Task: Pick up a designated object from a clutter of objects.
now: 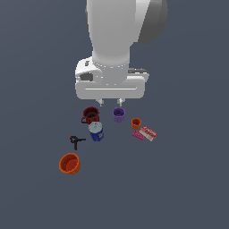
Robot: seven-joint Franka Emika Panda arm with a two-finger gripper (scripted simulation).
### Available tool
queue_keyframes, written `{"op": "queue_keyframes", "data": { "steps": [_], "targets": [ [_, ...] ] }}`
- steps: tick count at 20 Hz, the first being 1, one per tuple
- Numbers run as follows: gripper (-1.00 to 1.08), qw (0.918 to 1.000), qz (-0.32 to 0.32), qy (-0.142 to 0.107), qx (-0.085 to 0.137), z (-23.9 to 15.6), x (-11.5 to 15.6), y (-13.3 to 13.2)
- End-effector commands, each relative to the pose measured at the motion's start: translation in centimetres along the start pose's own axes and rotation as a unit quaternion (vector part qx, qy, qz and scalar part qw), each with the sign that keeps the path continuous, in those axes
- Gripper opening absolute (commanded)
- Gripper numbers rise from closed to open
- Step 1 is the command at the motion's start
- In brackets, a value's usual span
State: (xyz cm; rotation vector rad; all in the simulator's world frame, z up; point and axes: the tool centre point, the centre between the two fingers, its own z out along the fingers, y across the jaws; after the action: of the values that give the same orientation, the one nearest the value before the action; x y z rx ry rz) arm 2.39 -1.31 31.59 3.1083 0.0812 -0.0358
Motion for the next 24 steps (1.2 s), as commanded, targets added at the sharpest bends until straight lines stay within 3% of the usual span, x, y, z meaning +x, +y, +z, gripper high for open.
{"op": "queue_keyframes", "data": {
  "steps": [1, 13, 24],
  "targets": [
    [0.28, 0.9999, -0.007, -0.008, -0.004, 0.5, 0.9, 0.5],
    [0.28, 0.9955, -0.058, -0.067, -0.036, 5.2, 6.2, 4.6],
    [0.28, 0.9834, -0.106, -0.130, -0.069, 11.2, 9.9, 8.7]
  ]
}}
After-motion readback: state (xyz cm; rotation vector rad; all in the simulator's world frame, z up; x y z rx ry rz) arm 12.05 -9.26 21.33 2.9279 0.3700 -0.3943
